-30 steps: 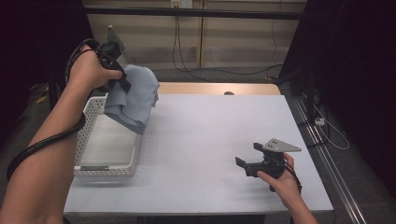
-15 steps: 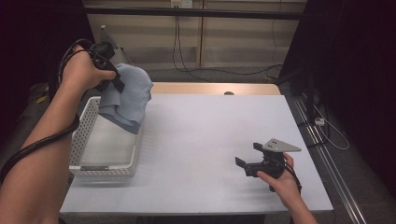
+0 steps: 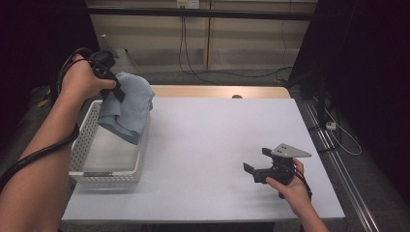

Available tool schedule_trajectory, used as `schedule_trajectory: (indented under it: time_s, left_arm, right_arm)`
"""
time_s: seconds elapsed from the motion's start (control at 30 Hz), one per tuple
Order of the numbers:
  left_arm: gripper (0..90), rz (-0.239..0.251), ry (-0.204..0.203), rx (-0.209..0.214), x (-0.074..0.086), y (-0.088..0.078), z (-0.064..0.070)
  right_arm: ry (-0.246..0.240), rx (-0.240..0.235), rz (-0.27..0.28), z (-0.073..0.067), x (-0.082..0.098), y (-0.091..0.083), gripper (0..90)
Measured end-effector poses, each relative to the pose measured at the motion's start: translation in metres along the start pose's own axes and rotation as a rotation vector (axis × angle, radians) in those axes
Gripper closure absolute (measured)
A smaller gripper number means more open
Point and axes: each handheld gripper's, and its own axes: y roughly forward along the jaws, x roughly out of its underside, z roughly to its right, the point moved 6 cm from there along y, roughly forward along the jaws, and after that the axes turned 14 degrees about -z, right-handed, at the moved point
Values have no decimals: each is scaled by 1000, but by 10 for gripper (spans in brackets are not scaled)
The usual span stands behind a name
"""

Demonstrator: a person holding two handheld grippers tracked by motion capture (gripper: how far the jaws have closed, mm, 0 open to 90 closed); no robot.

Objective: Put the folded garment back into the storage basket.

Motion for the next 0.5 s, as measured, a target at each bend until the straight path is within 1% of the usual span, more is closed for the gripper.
schedule_trajectory:
  time_s: [0.17, 0.27, 0.37, 0.5]
  left_arm:
    - [745, -10, -9, 4, 3, 7, -5]
    - [745, -11, -8, 8, 5, 9, -7]
    - [745, -11, -19, 16, 6, 12, -9]
    - [745, -16, -18, 13, 7, 15, -12]
  right_arm:
    - [-2, 0, 0, 0, 0, 0, 38]
    - [1, 1, 2, 0, 0, 0, 38]
    - [-1, 2, 1, 0, 0, 0, 38]
    - [-1, 1, 2, -1, 0, 0, 38]
